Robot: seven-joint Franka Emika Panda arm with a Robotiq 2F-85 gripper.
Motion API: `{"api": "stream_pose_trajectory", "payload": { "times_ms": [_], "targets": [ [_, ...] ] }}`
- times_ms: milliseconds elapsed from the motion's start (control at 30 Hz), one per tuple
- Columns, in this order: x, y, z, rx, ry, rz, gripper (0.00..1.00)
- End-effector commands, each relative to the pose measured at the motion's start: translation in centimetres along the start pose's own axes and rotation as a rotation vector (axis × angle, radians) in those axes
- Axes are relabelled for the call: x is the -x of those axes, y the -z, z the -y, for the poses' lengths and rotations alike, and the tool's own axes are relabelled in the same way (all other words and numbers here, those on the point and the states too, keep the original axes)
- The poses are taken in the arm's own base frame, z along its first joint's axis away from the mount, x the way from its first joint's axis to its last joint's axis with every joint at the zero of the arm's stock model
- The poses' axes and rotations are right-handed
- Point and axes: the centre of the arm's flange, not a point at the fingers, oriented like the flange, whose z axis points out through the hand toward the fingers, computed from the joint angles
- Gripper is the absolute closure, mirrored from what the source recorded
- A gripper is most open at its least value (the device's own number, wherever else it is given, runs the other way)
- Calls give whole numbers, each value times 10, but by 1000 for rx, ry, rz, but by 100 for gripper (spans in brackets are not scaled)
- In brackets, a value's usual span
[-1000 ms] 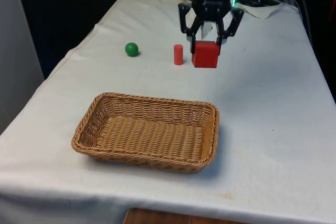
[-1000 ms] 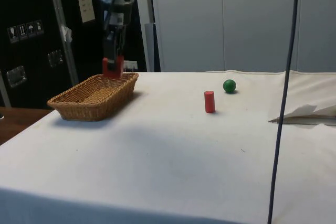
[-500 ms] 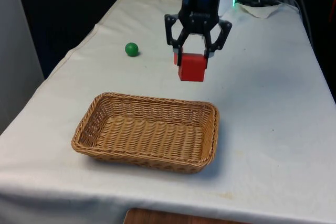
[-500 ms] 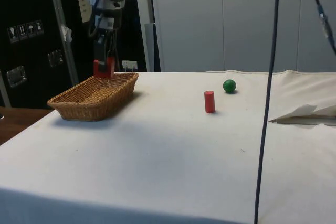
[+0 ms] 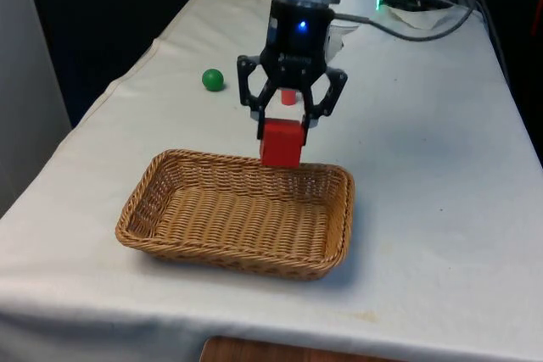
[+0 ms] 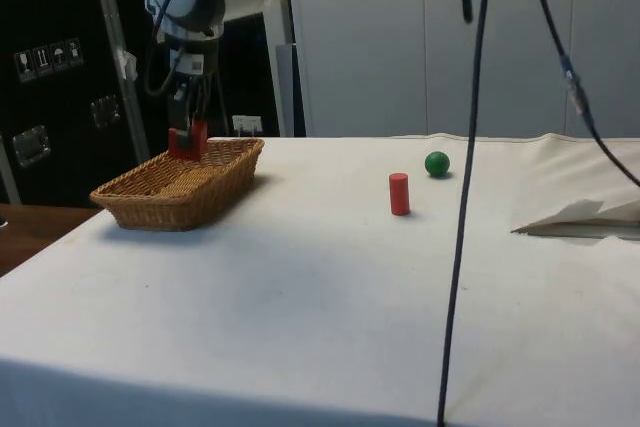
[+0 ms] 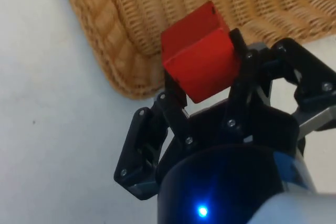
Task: Pick up the object to the left of the cylinder and place it into the basket.
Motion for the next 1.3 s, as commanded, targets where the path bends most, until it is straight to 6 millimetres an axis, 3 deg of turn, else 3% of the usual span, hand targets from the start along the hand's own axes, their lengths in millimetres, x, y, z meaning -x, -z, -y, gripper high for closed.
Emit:
{"api": "stream_pose_trajectory", "payload": {
  "times_ms": [0,867,1267],
  "targets": [
    [-2,-5,-2,-6,1,-2,100],
    [-9,-86,-33,62,-32,-6,100],
    [-11,-88,-32,71,-34,-6,100]
  ]
}}
